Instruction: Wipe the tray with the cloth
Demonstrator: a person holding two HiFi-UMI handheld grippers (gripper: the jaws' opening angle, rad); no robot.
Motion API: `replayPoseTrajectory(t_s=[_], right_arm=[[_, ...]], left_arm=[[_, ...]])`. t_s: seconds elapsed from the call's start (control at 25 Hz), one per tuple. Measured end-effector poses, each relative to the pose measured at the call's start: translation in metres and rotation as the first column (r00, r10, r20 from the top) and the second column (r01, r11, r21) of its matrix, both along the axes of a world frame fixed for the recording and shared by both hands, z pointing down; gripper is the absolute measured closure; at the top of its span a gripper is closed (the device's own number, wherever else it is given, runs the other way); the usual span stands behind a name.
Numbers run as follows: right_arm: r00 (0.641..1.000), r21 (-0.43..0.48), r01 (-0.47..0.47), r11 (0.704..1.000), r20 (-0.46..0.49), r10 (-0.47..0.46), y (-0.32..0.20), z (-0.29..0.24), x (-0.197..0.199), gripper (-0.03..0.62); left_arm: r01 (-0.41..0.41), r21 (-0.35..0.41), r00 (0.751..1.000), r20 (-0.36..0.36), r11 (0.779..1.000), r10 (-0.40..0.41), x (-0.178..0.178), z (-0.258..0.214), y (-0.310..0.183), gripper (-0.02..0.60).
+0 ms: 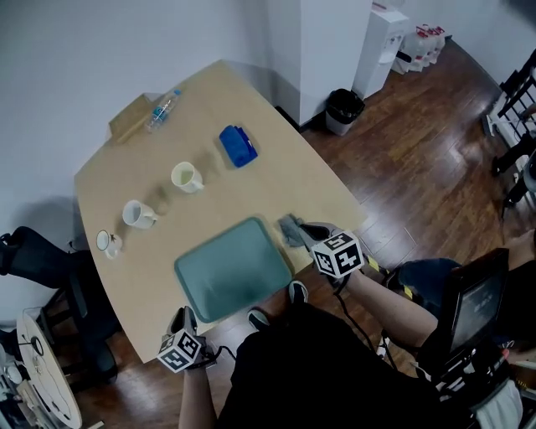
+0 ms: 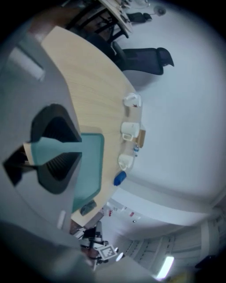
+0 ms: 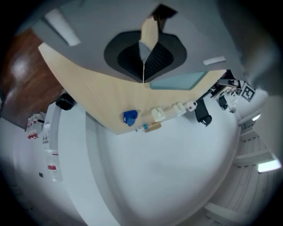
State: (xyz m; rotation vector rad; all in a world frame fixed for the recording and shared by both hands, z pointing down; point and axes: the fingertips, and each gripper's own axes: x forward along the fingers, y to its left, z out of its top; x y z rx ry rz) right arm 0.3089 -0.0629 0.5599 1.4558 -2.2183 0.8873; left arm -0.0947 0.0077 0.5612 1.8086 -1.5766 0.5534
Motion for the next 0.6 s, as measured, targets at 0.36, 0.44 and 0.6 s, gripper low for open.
replayPoseTrajectory(t_s=[0.36,0.44,0.6], right_arm=[[0.997,0.215,0.005,0.977,0.080,-0.023,0.063,-0.096,-0.058,0.588],[0.997,0.243,0.014,0.970,0.068,-0.031,0.088,-0.112,-0.079,0.588],[0.998,0.276,-0.006,0.961,0.068,-0.014,0.136,-0.135,-0.122,0.588]], left_arm=[[-0.370,0.385,0.922,0.037,0.846,0.387,0.100,-0.137,0.010,0.523],[-0.388,0.429,0.908,0.027,0.816,0.418,0.103,-0.151,0.032,0.528],[-0.410,0.474,0.889,0.018,0.779,0.457,0.091,-0.163,0.086,0.532]])
